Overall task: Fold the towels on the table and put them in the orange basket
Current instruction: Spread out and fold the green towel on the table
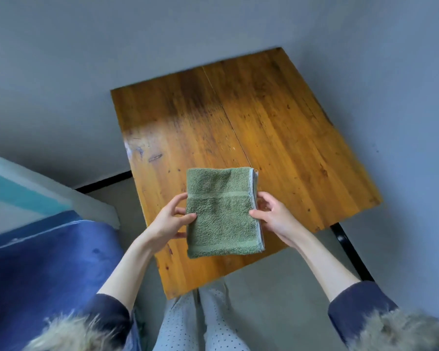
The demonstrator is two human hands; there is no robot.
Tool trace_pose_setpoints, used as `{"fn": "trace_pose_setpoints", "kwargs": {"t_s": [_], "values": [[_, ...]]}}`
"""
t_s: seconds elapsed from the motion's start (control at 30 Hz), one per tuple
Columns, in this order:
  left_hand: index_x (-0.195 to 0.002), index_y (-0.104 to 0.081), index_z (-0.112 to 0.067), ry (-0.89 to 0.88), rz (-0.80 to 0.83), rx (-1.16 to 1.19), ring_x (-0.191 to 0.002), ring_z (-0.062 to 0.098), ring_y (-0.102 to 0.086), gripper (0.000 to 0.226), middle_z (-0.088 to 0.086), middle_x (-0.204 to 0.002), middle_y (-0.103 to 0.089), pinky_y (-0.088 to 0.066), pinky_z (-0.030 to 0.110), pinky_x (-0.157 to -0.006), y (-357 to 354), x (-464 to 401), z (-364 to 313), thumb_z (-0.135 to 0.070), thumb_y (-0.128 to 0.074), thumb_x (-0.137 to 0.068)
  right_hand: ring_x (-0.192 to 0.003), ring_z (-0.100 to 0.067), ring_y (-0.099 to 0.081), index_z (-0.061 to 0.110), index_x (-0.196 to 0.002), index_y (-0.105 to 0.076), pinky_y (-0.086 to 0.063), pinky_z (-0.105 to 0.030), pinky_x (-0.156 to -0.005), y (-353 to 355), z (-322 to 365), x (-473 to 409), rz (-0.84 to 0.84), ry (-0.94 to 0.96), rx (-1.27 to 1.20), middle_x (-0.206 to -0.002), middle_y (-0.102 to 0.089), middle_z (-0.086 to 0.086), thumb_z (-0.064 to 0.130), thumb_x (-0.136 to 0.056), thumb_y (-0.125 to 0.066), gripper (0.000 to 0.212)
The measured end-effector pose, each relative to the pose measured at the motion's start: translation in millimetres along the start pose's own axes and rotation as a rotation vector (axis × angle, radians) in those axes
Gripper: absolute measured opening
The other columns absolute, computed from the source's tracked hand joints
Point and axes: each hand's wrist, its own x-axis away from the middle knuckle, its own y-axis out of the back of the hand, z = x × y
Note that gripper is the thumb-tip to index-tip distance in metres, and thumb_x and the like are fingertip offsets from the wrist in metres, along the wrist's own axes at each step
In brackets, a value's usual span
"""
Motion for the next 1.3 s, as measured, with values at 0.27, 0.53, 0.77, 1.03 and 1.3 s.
{"fn": "trace_pose_setpoints", "kwargs": {"t_s": [0.27,0.53,0.77,1.03,1.3], "values": [[-0.123,-0.047,-0.038,-0.178,-0.253,0.172,-0.093,0.016,-0.061,0.048,0.010,-0.101,-0.056,-0.056,0.041,-0.075,72.4,102.7,-8.8,-0.008,-0.060,-0.088,-0.097,-0.016,-0.061,0.027,-0.127,-0.042,-0.055,-0.030,-0.072,-84.1,92.7,19.5,0.254,0.191,0.190,-0.108,-0.058,-0.001,0.006,-0.085,-0.062,0.051],[-0.124,-0.044,-0.035,-0.259,-0.574,0.357,-0.091,0.015,-0.062,0.048,0.011,-0.105,-0.059,-0.055,0.031,-0.065,158.3,240.9,41.6,-0.007,-0.060,-0.088,-0.083,-0.015,-0.062,0.028,-0.111,-0.055,-0.054,-0.031,-0.070,-243.0,142.8,53.8,0.590,0.258,0.315,-0.093,-0.057,-0.006,-0.001,-0.083,-0.061,0.040],[-0.109,-0.047,-0.042,-0.257,-0.820,0.536,-0.083,0.010,-0.062,0.044,0.006,-0.100,-0.060,-0.053,0.026,-0.059,219.2,342.2,131.1,-0.008,-0.062,-0.086,-0.073,-0.015,-0.063,0.020,-0.113,-0.056,-0.055,-0.030,-0.063,-400.4,127.5,94.1,0.837,0.194,0.436,-0.083,-0.056,-0.006,-0.007,-0.083,-0.057,0.040],[-0.106,-0.052,-0.036,-0.224,-1.013,0.753,-0.067,0.008,-0.068,0.043,0.004,-0.088,-0.066,-0.053,0.023,-0.051,279.0,413.9,233.5,0.001,-0.061,-0.086,-0.086,-0.014,-0.068,0.023,-0.116,-0.057,-0.053,-0.030,-0.067,-560.4,83.3,132.7,0.977,0.112,0.643,-0.095,-0.067,-0.004,0.011,-0.086,-0.062,0.032],[-0.130,-0.041,-0.024,-0.123,-1.098,0.906,-0.083,0.020,-0.065,0.054,0.014,-0.102,-0.061,-0.054,0.033,-0.066,351.2,427.9,289.1,-0.005,-0.065,-0.084,-0.093,-0.016,-0.062,0.020,-0.127,-0.049,-0.052,-0.038,-0.079,-688.7,70.5,134.5,1.036,0.155,0.897,-0.098,-0.063,-0.003,0.011,-0.090,-0.055,0.038]]}}
